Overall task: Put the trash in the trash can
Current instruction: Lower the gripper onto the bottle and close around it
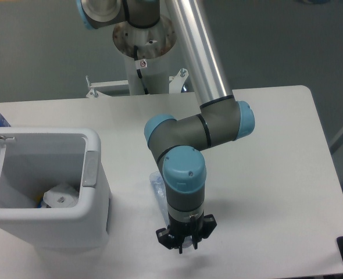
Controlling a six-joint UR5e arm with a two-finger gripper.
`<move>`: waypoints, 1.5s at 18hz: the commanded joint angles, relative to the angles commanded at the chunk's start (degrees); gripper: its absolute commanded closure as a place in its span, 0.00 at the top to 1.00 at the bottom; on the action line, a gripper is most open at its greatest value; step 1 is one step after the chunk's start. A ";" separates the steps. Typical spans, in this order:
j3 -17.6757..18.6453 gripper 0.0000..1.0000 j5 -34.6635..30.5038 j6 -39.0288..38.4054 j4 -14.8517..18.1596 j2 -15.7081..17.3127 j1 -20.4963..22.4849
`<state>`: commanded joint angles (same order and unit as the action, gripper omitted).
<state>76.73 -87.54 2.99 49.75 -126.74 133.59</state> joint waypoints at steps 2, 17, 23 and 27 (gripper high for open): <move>0.00 0.39 0.35 0.00 0.00 0.18 0.09; -0.26 0.39 2.11 0.00 -0.09 2.99 1.14; -2.63 0.39 2.46 -0.26 -1.93 4.66 2.11; -5.36 0.39 2.37 -1.40 -2.64 5.10 2.29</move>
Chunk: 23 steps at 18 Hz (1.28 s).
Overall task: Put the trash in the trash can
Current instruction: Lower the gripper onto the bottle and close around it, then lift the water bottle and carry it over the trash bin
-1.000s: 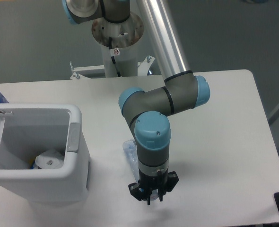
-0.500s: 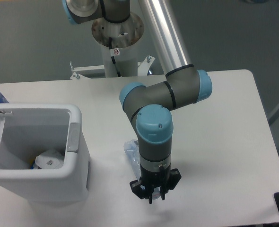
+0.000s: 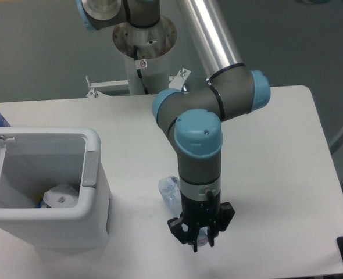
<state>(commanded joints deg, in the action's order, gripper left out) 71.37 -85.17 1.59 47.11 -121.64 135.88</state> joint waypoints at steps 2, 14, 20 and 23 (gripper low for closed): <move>-0.97 0.39 0.00 -1.14 0.09 0.35 0.35; -3.79 0.39 3.42 -1.67 -0.35 5.80 1.14; -3.87 0.39 6.23 -2.38 -0.35 9.31 1.14; -3.96 0.39 7.82 -2.64 -0.44 12.03 1.06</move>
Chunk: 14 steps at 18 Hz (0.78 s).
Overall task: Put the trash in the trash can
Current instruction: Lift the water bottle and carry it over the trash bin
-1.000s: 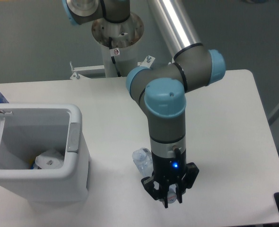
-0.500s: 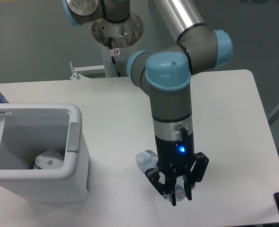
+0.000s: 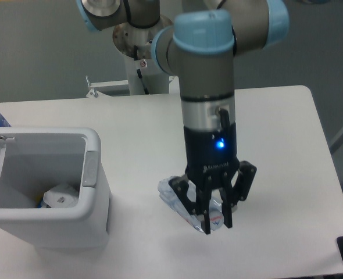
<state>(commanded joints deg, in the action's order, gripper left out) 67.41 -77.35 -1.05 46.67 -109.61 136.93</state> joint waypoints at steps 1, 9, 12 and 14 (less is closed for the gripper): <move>0.09 0.39 0.61 -0.17 0.00 1.05 -0.09; 0.00 0.39 6.24 -1.93 -0.35 6.33 -0.26; 0.09 0.39 7.21 -1.93 -1.75 7.65 -0.35; 0.09 0.39 7.21 -1.93 -2.28 8.18 -0.53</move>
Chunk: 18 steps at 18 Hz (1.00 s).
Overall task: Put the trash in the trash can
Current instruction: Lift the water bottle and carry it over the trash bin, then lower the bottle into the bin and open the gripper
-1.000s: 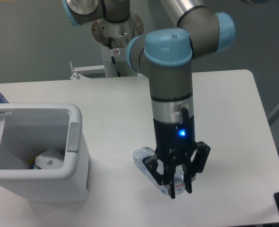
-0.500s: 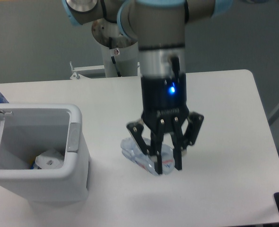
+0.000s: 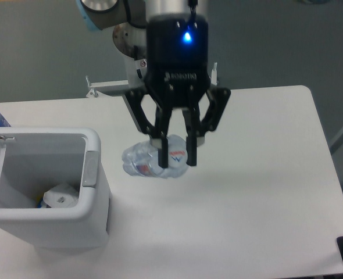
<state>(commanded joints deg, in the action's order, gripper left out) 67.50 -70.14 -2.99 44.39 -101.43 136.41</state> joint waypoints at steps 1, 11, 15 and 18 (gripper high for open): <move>0.00 0.38 0.00 0.00 0.00 0.26 -0.09; 2.02 0.39 1.14 -0.09 0.00 0.70 -9.84; 4.04 0.39 1.14 0.35 -0.09 0.44 -12.30; 5.01 0.39 1.14 0.44 -0.09 -1.05 -13.62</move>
<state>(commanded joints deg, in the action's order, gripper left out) 72.51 -68.99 -2.55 44.30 -102.48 122.79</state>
